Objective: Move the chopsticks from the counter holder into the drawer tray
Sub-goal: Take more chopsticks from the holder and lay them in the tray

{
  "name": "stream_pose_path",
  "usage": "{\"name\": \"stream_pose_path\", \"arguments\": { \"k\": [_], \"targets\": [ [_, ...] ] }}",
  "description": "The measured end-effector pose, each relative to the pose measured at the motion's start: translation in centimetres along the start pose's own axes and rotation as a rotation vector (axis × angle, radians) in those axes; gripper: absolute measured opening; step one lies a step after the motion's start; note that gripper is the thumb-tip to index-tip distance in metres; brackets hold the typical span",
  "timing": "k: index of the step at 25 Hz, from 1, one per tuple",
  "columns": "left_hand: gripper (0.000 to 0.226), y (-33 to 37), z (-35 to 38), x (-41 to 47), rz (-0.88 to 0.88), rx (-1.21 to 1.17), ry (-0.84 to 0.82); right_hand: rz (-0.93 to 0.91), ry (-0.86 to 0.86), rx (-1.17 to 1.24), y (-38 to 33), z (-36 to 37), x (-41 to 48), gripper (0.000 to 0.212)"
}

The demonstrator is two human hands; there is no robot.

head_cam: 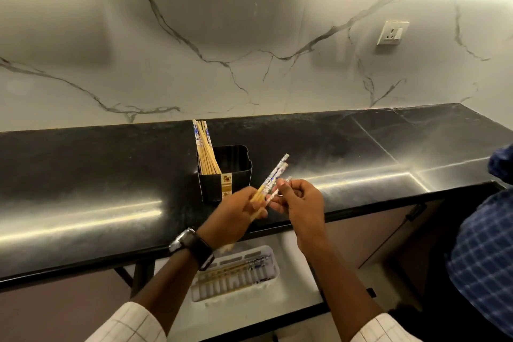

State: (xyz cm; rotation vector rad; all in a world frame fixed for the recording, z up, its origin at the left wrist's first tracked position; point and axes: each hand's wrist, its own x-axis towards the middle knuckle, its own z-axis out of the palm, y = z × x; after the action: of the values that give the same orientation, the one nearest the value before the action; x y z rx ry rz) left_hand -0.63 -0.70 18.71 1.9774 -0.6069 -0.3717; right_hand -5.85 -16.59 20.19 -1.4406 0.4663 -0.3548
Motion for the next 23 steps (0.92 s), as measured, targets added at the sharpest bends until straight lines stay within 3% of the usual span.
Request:
{"name": "stream_pose_path", "arguments": {
  "k": [3, 10, 17, 19, 21, 23],
  "targets": [
    [0.018, -0.5, 1.9, -1.0, -0.182, -0.341, -0.068, 0.047, -0.007, 0.021, 0.2, 0.5, -0.2, 0.014],
    [0.021, -2.6, 3.2, -2.4, -0.288, -0.327, -0.088, 0.192, -0.097, 0.135, 3.8, 1.5, -1.3, 0.019],
    [0.022, -4.6, 1.5, -3.3, -0.391, -0.501, -0.189, 0.097, -0.209, 0.191, 4.3, 1.8, 1.0, 0.054],
    [0.023, -4.7, 1.3, -3.4, -0.405, -0.491, -0.211, -0.018, -0.198, 0.078, 4.0, 2.2, 2.1, 0.05],
    [0.024, -5.0, 1.3, -3.6, -0.425, -0.488, -0.223, -0.095, -0.228, -0.116, 4.4, 3.1, 2.8, 0.026],
    [0.025, -5.4, 1.5, -3.8, -0.45, -0.465, -0.219, -0.14, -0.308, -0.358, 5.5, 3.4, 3.0, 0.017]
  ]
}}
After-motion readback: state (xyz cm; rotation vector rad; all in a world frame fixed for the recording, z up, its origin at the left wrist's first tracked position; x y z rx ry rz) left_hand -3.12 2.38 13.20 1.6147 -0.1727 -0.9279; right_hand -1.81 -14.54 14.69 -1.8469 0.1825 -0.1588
